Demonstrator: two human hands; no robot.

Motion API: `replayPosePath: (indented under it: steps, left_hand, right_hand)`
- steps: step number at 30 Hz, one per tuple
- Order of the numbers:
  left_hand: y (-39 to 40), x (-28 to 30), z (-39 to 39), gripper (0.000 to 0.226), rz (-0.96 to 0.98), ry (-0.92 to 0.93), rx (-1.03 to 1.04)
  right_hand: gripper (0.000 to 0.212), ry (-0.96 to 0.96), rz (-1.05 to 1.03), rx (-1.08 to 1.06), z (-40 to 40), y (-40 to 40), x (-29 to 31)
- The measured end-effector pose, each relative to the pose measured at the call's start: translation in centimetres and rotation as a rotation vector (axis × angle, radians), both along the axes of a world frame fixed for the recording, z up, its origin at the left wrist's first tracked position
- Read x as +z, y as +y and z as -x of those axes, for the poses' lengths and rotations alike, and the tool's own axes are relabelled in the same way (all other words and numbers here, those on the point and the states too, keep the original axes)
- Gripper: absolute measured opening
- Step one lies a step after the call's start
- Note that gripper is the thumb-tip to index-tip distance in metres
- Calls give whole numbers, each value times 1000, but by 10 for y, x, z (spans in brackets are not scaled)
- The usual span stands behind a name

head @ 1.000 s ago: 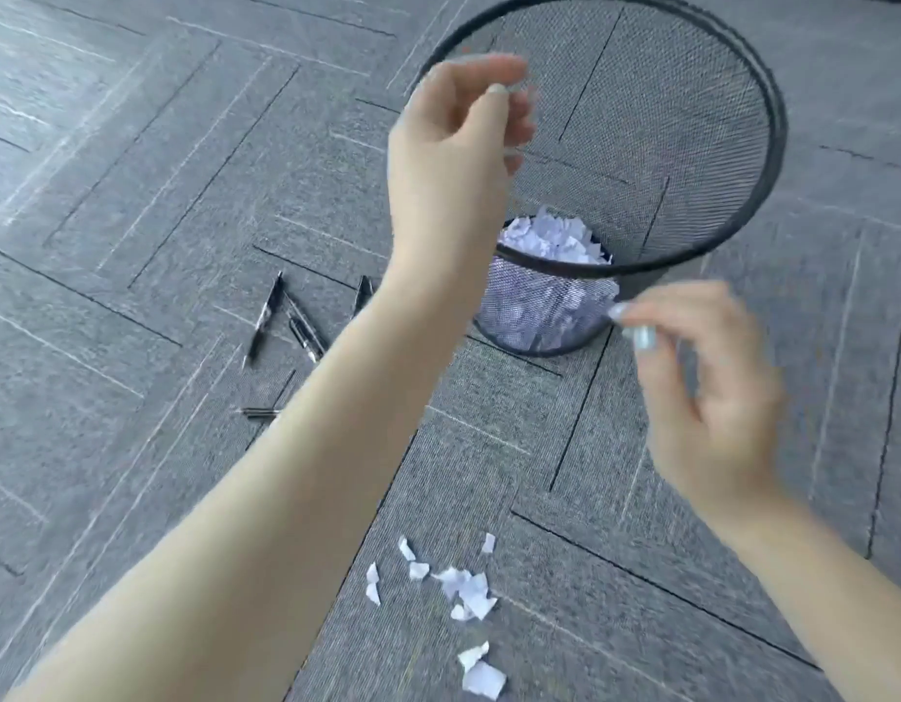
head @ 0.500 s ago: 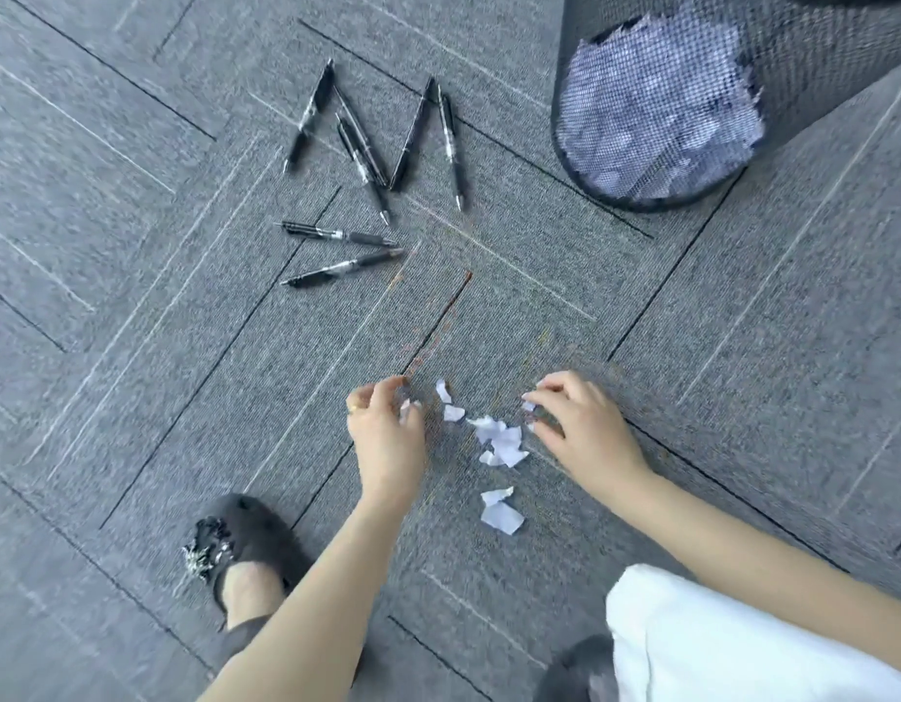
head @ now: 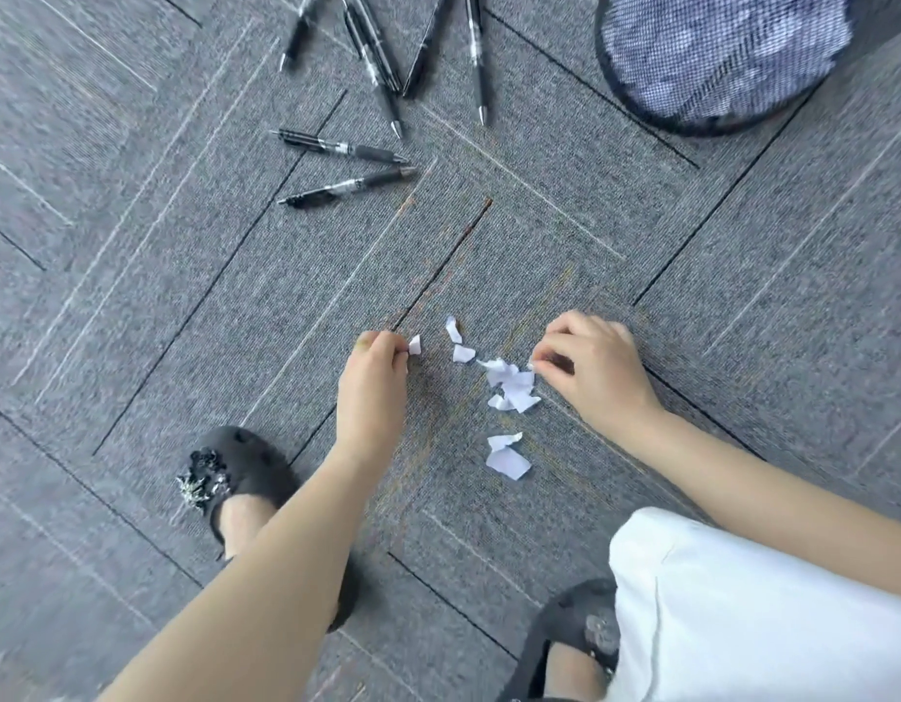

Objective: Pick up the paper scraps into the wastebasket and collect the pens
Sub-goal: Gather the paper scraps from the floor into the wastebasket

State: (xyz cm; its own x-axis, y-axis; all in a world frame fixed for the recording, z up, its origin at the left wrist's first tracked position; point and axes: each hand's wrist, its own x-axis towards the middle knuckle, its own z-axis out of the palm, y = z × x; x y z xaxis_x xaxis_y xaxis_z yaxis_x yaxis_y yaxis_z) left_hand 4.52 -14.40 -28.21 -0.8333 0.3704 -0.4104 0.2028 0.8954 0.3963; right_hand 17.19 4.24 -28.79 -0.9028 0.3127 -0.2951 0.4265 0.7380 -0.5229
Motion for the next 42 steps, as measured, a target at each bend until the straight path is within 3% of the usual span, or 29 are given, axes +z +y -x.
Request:
replayPosePath:
  steps: [2, 5, 8, 13, 20, 26, 30, 33, 36, 39, 42]
  left_hand:
    - [-1, 0, 4, 15, 0, -15, 2]
    - [-3, 2, 1, 33, -59, -35, -11]
    - [-12, 2, -2, 39, -62, 23, -193]
    - [-22, -5, 6, 35, -35, 64, -439]
    - [-51, -11, 14, 51, -1, 102, -628]
    - [-49, -4, 25, 44, 47, 81, -680]
    - [-47, -2, 28, 30, 44, 88, -738]
    - [-42, -4, 29, 20, 80, 84, -727]
    - [-31, -4, 24, 4, 44, 35, -550]
    - [-15, 3, 17, 13, -44, -71, -304]
    - [6, 11, 7, 12, -165, -146, -348]
  right_hand:
    - [7, 65, -7, 48, -7, -11, 2]
    - [16, 68, -26, 233, -21, -25, 0]
    - [6, 22, -32, 350, -27, -26, -7]
    - [13, 77, 48, 412, -16, -22, -9]
    - [7, 98, 131, 327, -13, -21, -11]
    - [3, 26, 176, 223, -9, -24, -7]
    - [26, -2, 183, 174, -5, -24, -5]
    - [37, -35, 187, 181, -1, -25, -3]
    - [28, -61, 184, 204, 1, -24, -3]
    - [17, -36, 183, 213, 0, -23, -3]
    - [10, 20, 127, 279, -1, -22, -5]
